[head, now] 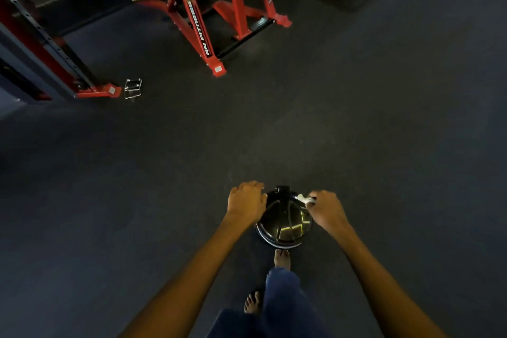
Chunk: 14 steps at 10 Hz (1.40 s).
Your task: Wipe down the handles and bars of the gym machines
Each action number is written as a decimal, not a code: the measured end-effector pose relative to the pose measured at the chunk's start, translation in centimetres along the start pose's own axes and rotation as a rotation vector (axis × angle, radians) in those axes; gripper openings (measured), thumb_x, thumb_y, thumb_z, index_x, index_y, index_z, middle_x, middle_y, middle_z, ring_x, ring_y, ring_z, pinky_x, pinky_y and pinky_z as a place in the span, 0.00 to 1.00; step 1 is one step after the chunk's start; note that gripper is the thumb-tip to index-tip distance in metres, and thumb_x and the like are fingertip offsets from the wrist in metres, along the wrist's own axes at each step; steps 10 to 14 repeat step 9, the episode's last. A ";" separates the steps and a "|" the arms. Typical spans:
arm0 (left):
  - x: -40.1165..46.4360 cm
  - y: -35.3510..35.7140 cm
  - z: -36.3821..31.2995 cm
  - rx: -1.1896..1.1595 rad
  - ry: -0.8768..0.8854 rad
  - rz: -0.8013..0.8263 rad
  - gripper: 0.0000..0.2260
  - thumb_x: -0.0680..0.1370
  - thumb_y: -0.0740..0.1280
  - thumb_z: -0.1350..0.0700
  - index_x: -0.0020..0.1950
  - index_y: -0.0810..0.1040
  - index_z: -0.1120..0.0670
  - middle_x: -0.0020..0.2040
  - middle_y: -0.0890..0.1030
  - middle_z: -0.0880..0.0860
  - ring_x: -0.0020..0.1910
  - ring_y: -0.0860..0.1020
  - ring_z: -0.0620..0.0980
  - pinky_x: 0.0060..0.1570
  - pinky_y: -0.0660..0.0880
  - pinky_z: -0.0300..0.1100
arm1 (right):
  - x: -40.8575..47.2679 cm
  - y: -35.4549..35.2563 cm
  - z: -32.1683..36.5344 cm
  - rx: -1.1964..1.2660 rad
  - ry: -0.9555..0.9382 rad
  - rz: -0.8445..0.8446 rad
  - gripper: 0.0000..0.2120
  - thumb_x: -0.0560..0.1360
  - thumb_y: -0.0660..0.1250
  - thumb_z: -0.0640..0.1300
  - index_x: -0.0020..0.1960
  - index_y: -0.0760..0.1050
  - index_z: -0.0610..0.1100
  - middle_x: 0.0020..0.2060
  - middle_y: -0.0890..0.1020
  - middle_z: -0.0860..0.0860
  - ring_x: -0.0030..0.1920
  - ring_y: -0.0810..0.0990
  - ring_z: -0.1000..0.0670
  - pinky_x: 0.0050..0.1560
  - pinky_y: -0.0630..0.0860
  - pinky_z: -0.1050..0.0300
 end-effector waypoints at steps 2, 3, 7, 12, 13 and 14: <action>5.3 3.2 0.0 -0.033 -0.080 0.100 0.17 0.82 0.57 0.52 0.70 0.71 0.53 0.67 0.74 0.54 0.65 0.73 0.55 0.62 0.68 0.47 | 5.1 3.6 -3.0 -0.037 0.105 0.130 0.12 0.77 0.61 0.40 0.56 0.78 0.40 0.52 0.82 0.42 0.52 0.80 0.43 0.41 0.70 0.58; 7.0 5.0 0.7 -0.050 -0.131 0.126 0.16 0.82 0.58 0.52 0.68 0.73 0.53 0.66 0.75 0.54 0.63 0.74 0.55 0.61 0.69 0.47 | 7.1 5.6 -4.3 -0.066 0.153 0.205 0.12 0.78 0.60 0.41 0.58 0.77 0.39 0.53 0.81 0.42 0.53 0.80 0.44 0.41 0.70 0.59; 10.3 8.3 3.7 -0.057 -0.272 0.208 0.15 0.83 0.57 0.52 0.67 0.73 0.54 0.64 0.77 0.55 0.61 0.76 0.55 0.58 0.71 0.48 | 13.6 8.6 -3.5 -0.107 0.110 0.264 0.14 0.79 0.59 0.38 0.64 0.70 0.36 0.55 0.78 0.43 0.54 0.78 0.46 0.45 0.74 0.63; 9.3 5.9 3.8 -0.071 -0.245 0.088 0.15 0.82 0.58 0.53 0.67 0.74 0.55 0.64 0.76 0.55 0.61 0.76 0.56 0.59 0.71 0.48 | 12.2 6.7 -0.6 -0.127 0.030 0.161 0.13 0.78 0.63 0.42 0.61 0.74 0.40 0.53 0.81 0.44 0.51 0.80 0.47 0.46 0.76 0.57; 9.3 5.9 3.8 -0.071 -0.245 0.088 0.15 0.82 0.58 0.53 0.67 0.74 0.55 0.64 0.76 0.55 0.61 0.76 0.56 0.59 0.71 0.48 | 12.2 6.7 -0.6 -0.127 0.030 0.161 0.13 0.78 0.63 0.42 0.61 0.74 0.40 0.53 0.81 0.44 0.51 0.80 0.47 0.46 0.76 0.57; 9.3 5.9 3.8 -0.071 -0.245 0.088 0.15 0.82 0.58 0.53 0.67 0.74 0.55 0.64 0.76 0.55 0.61 0.76 0.56 0.59 0.71 0.48 | 12.2 6.7 -0.6 -0.127 0.030 0.161 0.13 0.78 0.63 0.42 0.61 0.74 0.40 0.53 0.81 0.44 0.51 0.80 0.47 0.46 0.76 0.57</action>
Point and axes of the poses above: each hand's wrist, its own x-axis towards the middle knuckle, its own y-axis out of the palm, z = x × y, the point moved 2 cm from there along x, towards the middle knuckle
